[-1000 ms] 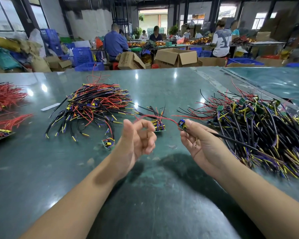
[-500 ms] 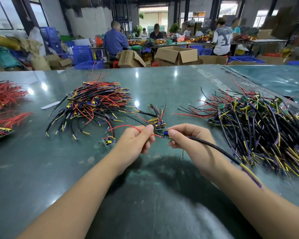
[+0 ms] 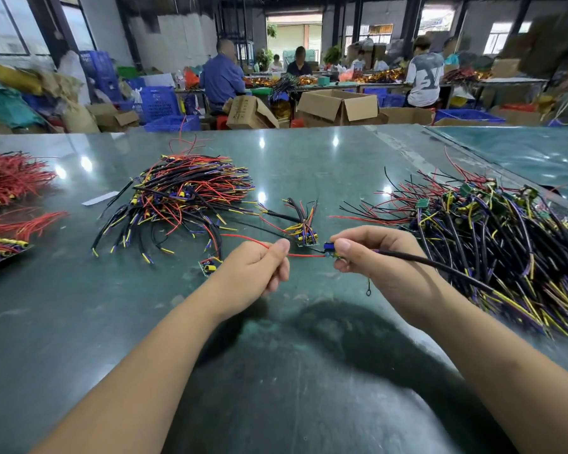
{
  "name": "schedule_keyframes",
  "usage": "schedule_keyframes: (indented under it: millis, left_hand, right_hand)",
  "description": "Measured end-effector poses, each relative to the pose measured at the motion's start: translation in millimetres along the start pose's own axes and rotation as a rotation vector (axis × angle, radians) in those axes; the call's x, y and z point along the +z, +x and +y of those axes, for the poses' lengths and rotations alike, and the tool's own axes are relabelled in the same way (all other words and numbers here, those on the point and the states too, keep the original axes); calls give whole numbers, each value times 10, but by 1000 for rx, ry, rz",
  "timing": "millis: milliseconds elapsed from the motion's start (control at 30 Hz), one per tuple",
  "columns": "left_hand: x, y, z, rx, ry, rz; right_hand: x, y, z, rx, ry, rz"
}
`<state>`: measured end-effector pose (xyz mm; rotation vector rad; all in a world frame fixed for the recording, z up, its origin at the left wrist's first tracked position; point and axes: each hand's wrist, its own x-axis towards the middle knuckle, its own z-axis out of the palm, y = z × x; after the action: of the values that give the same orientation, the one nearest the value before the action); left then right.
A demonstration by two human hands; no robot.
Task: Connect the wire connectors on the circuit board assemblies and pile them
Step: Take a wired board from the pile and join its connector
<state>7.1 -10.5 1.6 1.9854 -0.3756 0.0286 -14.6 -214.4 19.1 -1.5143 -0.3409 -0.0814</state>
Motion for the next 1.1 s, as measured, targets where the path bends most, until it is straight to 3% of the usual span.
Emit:
schedule_keyframes:
  millis: [167,767,833,933,1000,1100]
  left_hand:
    - [-43,28,-26,-21,-21,104]
    - [3,73,4,-57,-77,360]
    - [-5,71,60,-116,-270,301]
    - [10,-1,166,-177,-517,84]
    - [99,-45,181,-116,-509,4]
    - [223,-58,166,-31,-418,69]
  right_hand:
    - [-88,12,-29,30,-37,-70]
    - [-13,12,47,89,-58,-70]
    - [41,12,95,104,-14,-23]
    - [108,19,128,125,148,37]
    - [129,19,133,118,197,30]
    - [155,11,141,113,151,17]
